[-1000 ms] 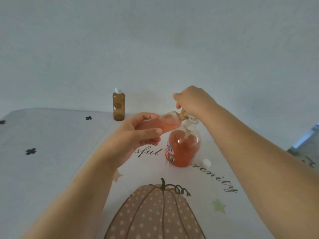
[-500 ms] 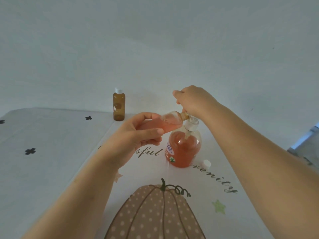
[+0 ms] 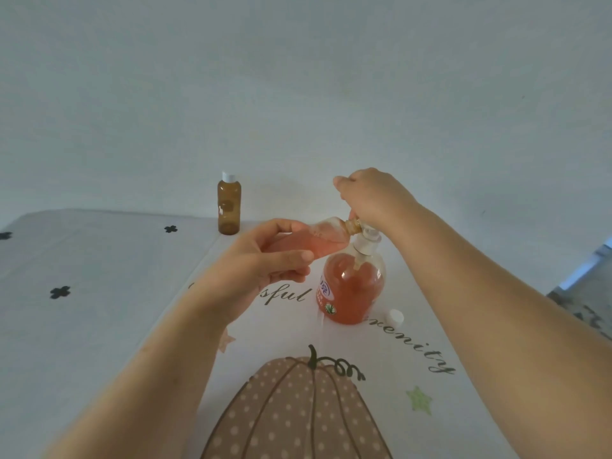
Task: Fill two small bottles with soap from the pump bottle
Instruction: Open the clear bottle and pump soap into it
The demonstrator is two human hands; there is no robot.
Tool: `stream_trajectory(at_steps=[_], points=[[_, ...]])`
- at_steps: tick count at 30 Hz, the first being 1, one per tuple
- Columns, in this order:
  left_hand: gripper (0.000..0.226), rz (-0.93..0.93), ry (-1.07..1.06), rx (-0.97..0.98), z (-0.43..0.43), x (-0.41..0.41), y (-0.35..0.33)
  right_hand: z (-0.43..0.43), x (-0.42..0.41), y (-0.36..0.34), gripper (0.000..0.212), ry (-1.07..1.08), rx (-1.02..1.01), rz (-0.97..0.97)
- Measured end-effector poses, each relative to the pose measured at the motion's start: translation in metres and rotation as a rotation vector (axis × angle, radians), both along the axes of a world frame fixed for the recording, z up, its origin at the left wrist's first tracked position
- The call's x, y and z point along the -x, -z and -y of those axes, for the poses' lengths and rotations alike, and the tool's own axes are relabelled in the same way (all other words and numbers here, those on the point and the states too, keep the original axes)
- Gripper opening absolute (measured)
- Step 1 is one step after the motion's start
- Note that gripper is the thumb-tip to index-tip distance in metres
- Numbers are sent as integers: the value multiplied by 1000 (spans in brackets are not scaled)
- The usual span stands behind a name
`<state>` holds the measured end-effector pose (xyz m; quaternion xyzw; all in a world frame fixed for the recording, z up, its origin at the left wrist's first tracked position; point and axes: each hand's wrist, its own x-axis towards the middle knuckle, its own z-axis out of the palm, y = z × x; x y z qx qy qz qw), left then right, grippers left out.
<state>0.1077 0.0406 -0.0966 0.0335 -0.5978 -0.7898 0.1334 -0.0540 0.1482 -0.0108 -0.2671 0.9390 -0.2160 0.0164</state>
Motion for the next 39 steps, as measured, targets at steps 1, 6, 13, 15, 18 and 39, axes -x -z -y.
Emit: stream_trajectory(at_steps=[1,6,13,15,18,39], points=[[40,-4,-3,-1,-1,-1,-1,-1,0,-2,44,-5,-2,-3],[34,-19,-17,-5,-3,-1,-3,-1,-2,-6,42,4,7,-14],[37,-6,-17,7,-3,-1,-3,0,0,-2,48,50,20,19],[36,4,-18,1,-2,1,-2,1,1,1,49,58,1,19],[32,17,-7,-9,1,2,1,3,1,6,49,47,-36,21],[33,-16,-4,6,-2,-1,-1,-1,-1,-7,50,11,-38,42]])
